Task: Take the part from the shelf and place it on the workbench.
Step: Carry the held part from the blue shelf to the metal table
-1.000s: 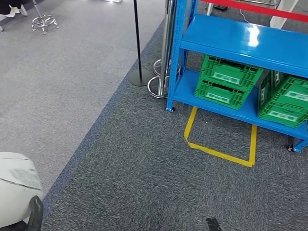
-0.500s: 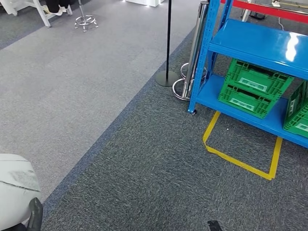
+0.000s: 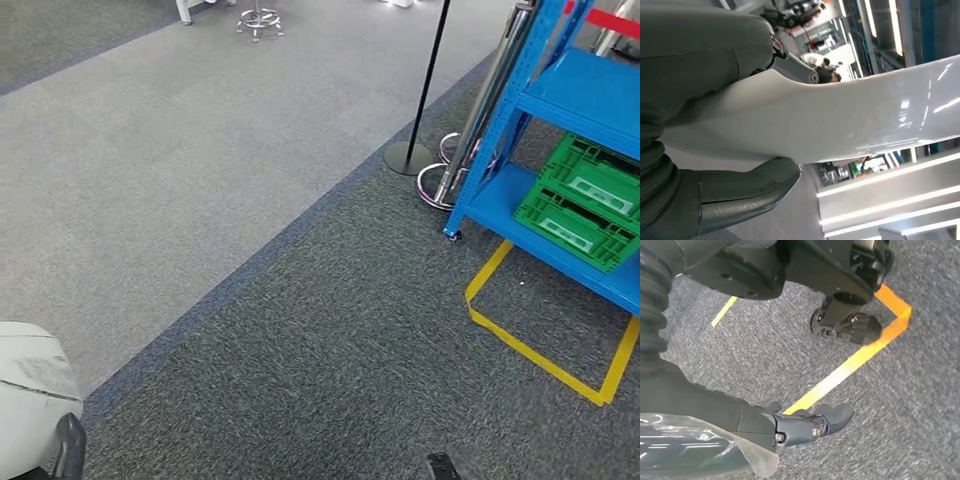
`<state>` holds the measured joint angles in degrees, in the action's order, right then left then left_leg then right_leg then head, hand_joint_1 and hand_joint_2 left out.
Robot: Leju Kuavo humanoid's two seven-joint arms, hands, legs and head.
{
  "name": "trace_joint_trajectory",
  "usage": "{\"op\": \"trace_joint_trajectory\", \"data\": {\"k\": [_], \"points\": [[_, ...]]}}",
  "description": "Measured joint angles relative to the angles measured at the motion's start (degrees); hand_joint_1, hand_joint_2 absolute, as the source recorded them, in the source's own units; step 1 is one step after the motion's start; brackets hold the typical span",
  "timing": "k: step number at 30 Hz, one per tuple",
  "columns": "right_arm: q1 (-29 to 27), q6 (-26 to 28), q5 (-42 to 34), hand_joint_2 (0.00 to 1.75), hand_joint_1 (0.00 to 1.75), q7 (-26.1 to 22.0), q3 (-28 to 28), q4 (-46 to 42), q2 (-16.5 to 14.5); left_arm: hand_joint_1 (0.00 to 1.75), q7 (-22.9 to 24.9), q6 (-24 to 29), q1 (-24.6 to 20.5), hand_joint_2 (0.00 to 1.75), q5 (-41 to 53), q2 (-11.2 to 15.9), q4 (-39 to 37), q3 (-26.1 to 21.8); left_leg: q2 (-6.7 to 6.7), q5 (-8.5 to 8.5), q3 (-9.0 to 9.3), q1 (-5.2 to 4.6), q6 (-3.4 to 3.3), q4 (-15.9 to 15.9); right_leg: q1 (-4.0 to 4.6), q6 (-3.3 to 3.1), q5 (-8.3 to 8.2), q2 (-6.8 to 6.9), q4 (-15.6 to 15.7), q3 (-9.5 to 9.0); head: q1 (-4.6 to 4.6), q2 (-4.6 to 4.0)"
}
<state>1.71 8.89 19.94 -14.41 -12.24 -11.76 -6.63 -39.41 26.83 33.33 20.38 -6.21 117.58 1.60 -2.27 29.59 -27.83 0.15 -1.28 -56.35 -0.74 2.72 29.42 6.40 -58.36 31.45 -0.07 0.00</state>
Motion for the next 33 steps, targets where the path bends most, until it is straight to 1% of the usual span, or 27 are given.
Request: {"op": "trace_joint_trajectory", "data": {"k": [2,3,4,5,6,7,8,9,10,11,13,14,15,16,18,19,20,21,22,23,25,26,27,28,29,31,33], "points": [[-0.1,0.0,0.0,1.75,0.0,0.0,0.0,0.0,0.0,1.75,0.0,0.1,0.0,1.75,0.0,0.0,0.1,0.0,1.0,-1.22,-1.45,-0.12,-1.01,0.1,-0.1,0.15,4.94,-4.11,-5.2,1.83,0.11,0.0],[-0.2,0.0,0.0,1.75,0.0,0.0,0.0,0.1,0.0,1.75,0.0,0.2,-0.1,1.75,0.1,0.0,0.1,0.0,1.64,-1.85,-2.3,-0.31,-1.34,0.1,-0.01,0.03,7.52,-5.47,-9.0,2.96,0.15,0.0],[-0.3,0.0,0.0,1.75,0.0,0.0,0.0,0.1,0.0,1.75,0.0,0.2,-0.1,1.75,0.1,0.0,0.1,0.0,2.33,-2.53,-3.15,-0.56,-1.53,0.0,0.11,-0.13,9.12,-6.04,-12.4,3.73,0.18,0.0],[-0.4,0.0,0.0,1.75,0.0,0.0,0.0,0.2,0.0,1.75,0.0,0.2,-0.1,1.75,0.1,0.0,0.1,0.0,3.04,-3.21,-4.0,-0.8,-1.64,-0.1,0.26,-0.36,9.3,-6.24,-14.3,3.86,0.18,0.0],[-0.4,-0.1,0.0,1.75,0.0,0.0,0.0,0.2,0.0,1.75,0.0,0.2,0.0,1.75,0.1,0.0,0.1,0.0,3.78,-3.87,-4.87,-1.01,-1.67,-0.2,0.44,-0.65,8.21,-6.35,-14.4,3.09,0.17,0.0],[-0.4,-0.1,0.1,1.75,0.0,0.0,0.0,0.2,0.0,1.75,0.0,0.2,0.0,1.75,0.1,0.0,0.1,0.0,4.52,-4.49,-5.68,-1.15,-1.63,-0.3,0.61,-1.0,6.31,-6.64,-12.2,1.28,0.16,0.0],[-0.3,-0.1,0.1,1.75,0.0,0.0,0.0,0.2,0.0,1.75,0.0,0.3,0.0,1.75,0.1,0.0,0.1,0.0,5.24,-5.11,-6.36,-1.24,-1.55,-0.4,0.78,-1.43,4.48,-7.52,-8.5,-1.33,0.17,0.0],[-0.3,-0.1,0.1,1.75,0.0,0.0,0.0,0.2,0.0,1.75,0.0,0.3,0.0,1.75,0.1,0.0,0.1,0.0,5.91,-5.65,-6.97,-1.37,-1.42,-0.5,0.9,-1.85,3.52,-8.74,-3.9,-4.32,0.17,0.0],[-0.3,-0.2,0.1,1.75,0.0,0.0,0.0,0.2,0.0,1.75,0.0,0.3,0.0,1.75,0.2,0.0,0.1,0.0,6.56,-6.2,-7.44,-1.46,-1.25,-0.6,0.93,-2.11,3.33,-9.81,0.1,-6.72,0.15,0.0],[-0.2,-0.2,0.1,1.75,0.0,0.0,0.0,0.2,0.0,1.75,0.0,0.3,0.0,1.75,0.2,0.0,0.1,0.0,7.14,-6.72,-7.79,-1.51,-1.02,-0.7,0.98,-2.29,3.67,-10.54,2.8,-8.17,0.14,0.0],[-0.2,-0.3,0.2,1.75,0.0,0.0,0.0,0.2,0.0,1.75,0.0,0.4,0.2,1.75,0.4,0.0,0.1,0.0,8.38,-7.74,-8.3,-1.5,-0.38,-0.6,1.0,-2.56,3.98,-9.91,4.6,-8.57,0.11,0.0],[-0.2,-0.3,0.3,1.75,0.0,0.0,0.0,0.2,-0.1,1.75,0.0,0.4,0.3,1.75,0.5,0.0,0.2,0.0,8.38,-7.78,-8.55,-1.45,-0.07,-0.7,0.96,-2.84,3.65,-9.15,4.7,-8.3,0.12,0.0],[-0.2,-0.3,0.3,1.75,0.0,0.0,0.0,0.2,-0.1,1.75,0.0,0.4,0.5,1.75,0.6,-0.1,0.2,0.0,7.71,-6.97,-8.9,-1.39,0.29,-1.4,0.87,-3.2,3.25,-8.38,4.7,-8.09,-0.01,0.0],[-0.2,-0.4,0.4,1.75,0.0,0.0,0.0,0.3,-0.1,1.75,0.0,0.4,0.6,1.75,0.7,0.0,0.3,0.0,6.56,-5.1,-9.51,-1.26,0.7,-3.2,0.75,-3.53,2.84,-7.51,4.8,-7.84,-0.15,0.0],[-0.4,-0.4,0.6,1.75,0.0,0.0,0.0,0.3,-0.1,1.75,0.0,0.4,0.6,1.75,0.9,0.0,0.3,0.0,3.99,0.34,-11.36,-0.68,1.62,-10.0,0.78,-3.82,2.31,-5.71,4.8,-7.3,-0.45,0.0],[-0.6,-0.6,0.8,1.75,0.0,0.1,0.0,0.3,-0.1,1.75,0.0,0.4,0.6,1.75,1.1,0.0,0.3,0.0,3.41,2.36,-12.28,-0.3,2.08,-13.8,0.8,-3.73,2.11,-4.75,4.7,-7.0,-0.49,0.0],[-0.7,-1.1,1.0,1.75,0.0,0.1,0.0,0.3,-0.1,1.75,0.0,0.4,0.6,1.75,1.2,0.0,0.3,0.0,3.1,3.18,-12.58,0.07,2.45,-16.4,0.78,-3.57,1.93,-3.82,4.6,-6.69,-0.5,0.0],[-0.8,-1.7,1.2,1.75,0.0,0.2,0.0,0.3,0.1,1.75,0.0,0.4,0.7,1.75,1.5,0.0,0.3,0.0,2.86,2.89,-11.93,0.41,2.76,-17.0,0.75,-3.39,1.79,-2.91,4.5,-6.37,-0.5,0.0],[-0.8,-2.5,1.3,1.75,0.0,0.2,0.0,0.3,0.3,1.75,0.0,0.5,0.8,1.75,1.7,0.0,0.3,0.0,2.55,1.72,-10.07,0.69,2.97,-15.1,0.7,-3.22,1.7,-2.07,4.4,-6.14,-0.5,0.0],[-0.7,-3.2,1.5,1.75,0.0,0.3,0.0,0.3,0.5,1.75,0.0,0.5,0.8,1.75,2.0,-0.1,0.3,0.0,1.83,0.23,-7.22,0.88,3.06,-11.1,0.65,-3.05,1.68,-1.28,4.3,-6.02,-0.5,0.0],[-0.6,-4.0,1.7,1.75,0.0,0.4,0.0,0.3,1.0,1.75,0.0,0.7,0.8,1.75,2.4,-0.1,0.3,0.1,-0.34,-1.22,-2.18,0.67,2.55,-3.3,0.66,-2.51,1.75,0.02,4.0,-5.9,-0.44,0.0],[-0.5,-4.1,1.9,1.75,0.0,0.4,0.0,0.3,1.1,1.75,0.0,0.8,0.8,1.75,2.5,-0.1,0.3,0.1,-1.16,-1.33,-1.05,0.4,2.05,-1.2,0.69,-2.13,1.79,0.52,3.9,-5.99,-0.41,0.0],[-0.4,-4.2,2.0,1.75,0.0,0.5,0.0,0.3,1.2,1.75,0.0,0.9,0.9,1.75,2.6,-0.1,0.3,0.1,-1.41,-1.1,-0.97,0.09,1.45,-0.7,0.72,-1.71,1.74,0.99,3.9,-6.15,-0.38,0.0],[-0.3,-4.2,2.1,1.75,0.0,0.5,0.0,0.3,1.3,1.75,0.0,0.9,0.9,1.75,2.8,-0.1,0.3,0.1,-1.03,-1.39,-1.34,-0.1,0.81,-0.6,0.71,-1.29,1.61,1.43,3.9,-6.36,-0.35,0.0],[-0.1,-4.2,2.2,1.75,0.0,0.6,0.0,0.3,1.3,1.75,0.0,1.0,1.0,1.75,2.9,-0.2,0.4,0.1,-0.65,-1.64,-1.55,-0.09,0.26,-0.3,0.61,-0.85,1.81,1.13,3.7,-6.41,-0.36,0.0],[0.1,-4.2,2.2,1.75,0.0,0.6,0.0,0.3,1.4,1.75,0.0,1.0,0.9,1.75,3.2,-0.3,0.4,0.2,0.29,-2.43,-2.05,0.05,-0.78,0.2,0.42,-0.25,3.74,-1.95,1.6,-5.3,-0.21,0.0],[0.1,-4.1,2.2,1.75,0.0,0.6,0.0,0.3,1.4,1.75,0.0,1.0,0.8,1.75,3.5,-0.4,0.4,0.2,1.36,-3.06,-2.84,0.02,-1.43,0.3,0.32,-0.12,7.89,-5.5,-5.6,-1.99,-0.03,0.0]]}}
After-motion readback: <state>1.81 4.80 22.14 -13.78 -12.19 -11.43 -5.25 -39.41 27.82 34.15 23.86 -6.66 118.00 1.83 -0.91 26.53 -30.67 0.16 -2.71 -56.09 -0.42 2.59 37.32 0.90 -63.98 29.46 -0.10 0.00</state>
